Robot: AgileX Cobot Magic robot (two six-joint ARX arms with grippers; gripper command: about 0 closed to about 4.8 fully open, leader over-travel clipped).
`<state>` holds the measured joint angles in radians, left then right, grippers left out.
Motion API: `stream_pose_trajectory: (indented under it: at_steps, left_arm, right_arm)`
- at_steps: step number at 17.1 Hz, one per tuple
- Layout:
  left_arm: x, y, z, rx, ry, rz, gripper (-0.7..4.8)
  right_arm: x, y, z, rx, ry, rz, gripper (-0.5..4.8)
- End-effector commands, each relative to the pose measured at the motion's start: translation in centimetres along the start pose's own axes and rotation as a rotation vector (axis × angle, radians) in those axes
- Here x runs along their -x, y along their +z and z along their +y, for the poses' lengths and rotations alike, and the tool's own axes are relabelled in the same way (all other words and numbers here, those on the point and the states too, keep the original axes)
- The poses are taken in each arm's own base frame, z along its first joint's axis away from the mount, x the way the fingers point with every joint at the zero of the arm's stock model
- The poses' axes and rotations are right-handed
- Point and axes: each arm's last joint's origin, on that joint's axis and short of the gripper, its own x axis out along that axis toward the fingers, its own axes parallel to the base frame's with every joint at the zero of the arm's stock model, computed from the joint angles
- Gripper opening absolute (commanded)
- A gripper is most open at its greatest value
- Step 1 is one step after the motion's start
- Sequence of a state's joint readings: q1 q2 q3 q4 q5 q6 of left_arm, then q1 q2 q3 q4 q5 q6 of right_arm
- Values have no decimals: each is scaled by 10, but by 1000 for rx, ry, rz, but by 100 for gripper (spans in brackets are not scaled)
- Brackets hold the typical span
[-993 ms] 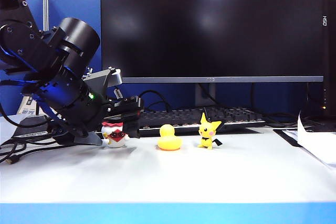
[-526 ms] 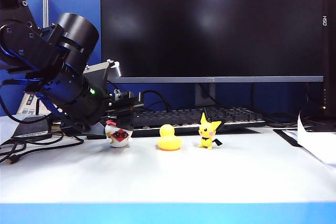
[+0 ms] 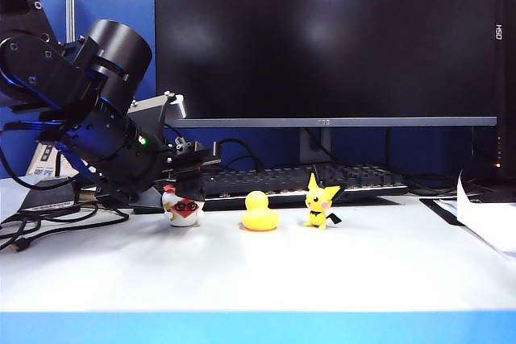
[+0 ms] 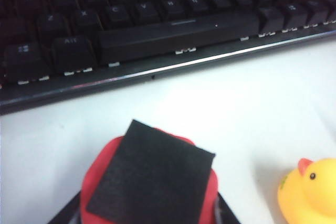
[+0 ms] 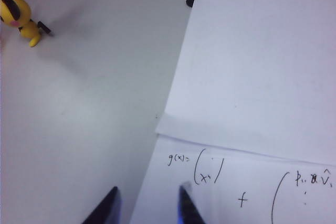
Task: Pick up the doll with a different color than the other dolls and place it near you.
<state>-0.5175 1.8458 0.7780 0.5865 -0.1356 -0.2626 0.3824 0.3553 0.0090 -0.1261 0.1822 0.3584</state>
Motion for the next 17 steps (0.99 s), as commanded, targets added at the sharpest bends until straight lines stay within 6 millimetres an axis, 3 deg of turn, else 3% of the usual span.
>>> stream_pose_trajectory:
  at_steps: [1, 7, 11, 14, 17]
  left_arm:
    - [5, 13, -3, 3, -15, -56, -6]
    - [31, 35, -11, -2, -55, -57, -6]
    - [56, 40, -50, -43, -127, -100, -6]
    - [71, 29, -84, -72, -158, -94, -6]
    - [80, 7, -96, -85, -167, -10, -6]
  right_arm:
    - [0, 0, 0, -6, 3, -7, 144]
    - [0, 0, 0, -6, 3, -7, 144]
    - [0, 0, 0, -6, 3, -7, 144]
    - [0, 0, 0, -6, 3, -7, 144]
    - [0, 0, 0, -6, 3, -7, 144]
